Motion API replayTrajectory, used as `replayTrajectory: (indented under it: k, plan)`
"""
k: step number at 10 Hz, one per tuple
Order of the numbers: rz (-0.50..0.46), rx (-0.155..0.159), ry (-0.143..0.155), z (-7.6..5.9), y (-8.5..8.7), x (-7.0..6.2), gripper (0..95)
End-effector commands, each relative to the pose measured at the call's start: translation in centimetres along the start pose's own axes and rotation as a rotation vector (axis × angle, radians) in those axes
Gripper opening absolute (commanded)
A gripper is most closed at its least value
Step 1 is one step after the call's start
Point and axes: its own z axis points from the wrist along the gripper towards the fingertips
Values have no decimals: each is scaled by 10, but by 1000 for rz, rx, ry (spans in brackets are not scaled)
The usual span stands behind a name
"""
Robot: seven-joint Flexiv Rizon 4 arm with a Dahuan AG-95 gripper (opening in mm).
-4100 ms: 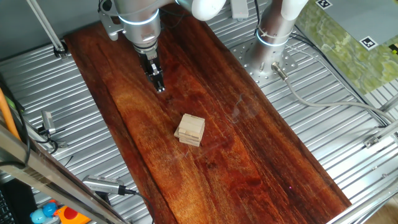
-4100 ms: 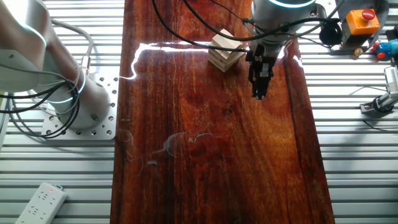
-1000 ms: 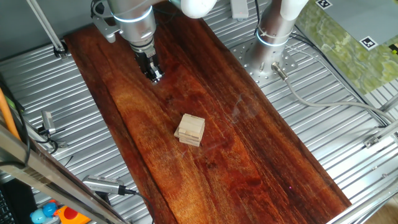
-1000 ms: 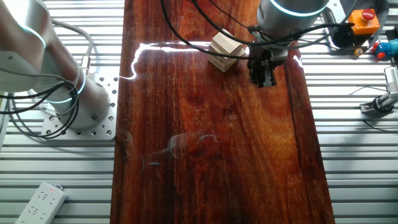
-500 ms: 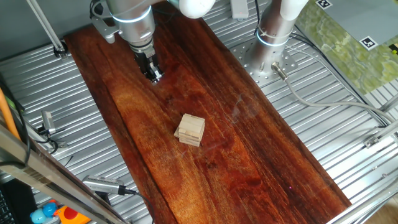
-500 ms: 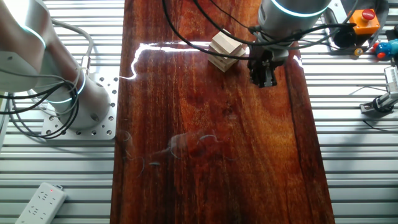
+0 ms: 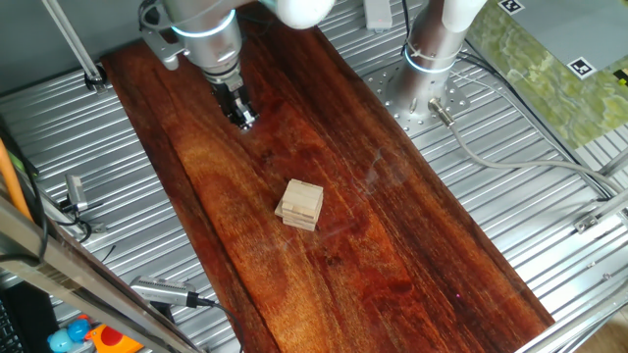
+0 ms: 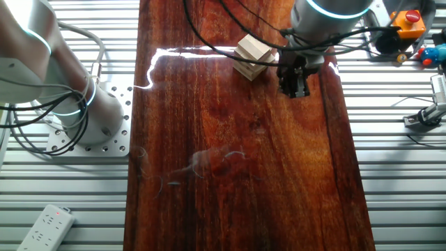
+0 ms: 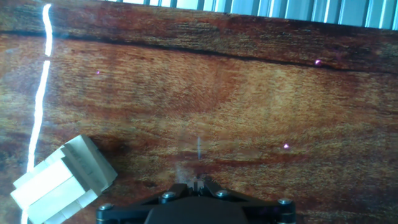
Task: Play Jenga
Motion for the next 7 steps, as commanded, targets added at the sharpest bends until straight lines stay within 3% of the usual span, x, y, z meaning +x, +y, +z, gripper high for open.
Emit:
replayTrajectory:
  k: [1, 3, 5, 7]
  plan:
    - [0, -8, 0, 0, 0, 2, 0]
    - [0, -20, 3, 2, -1, 0, 0]
    - [4, -75, 7, 5, -5, -2, 0]
    - [-2, -80, 16, 6, -9, -7, 0]
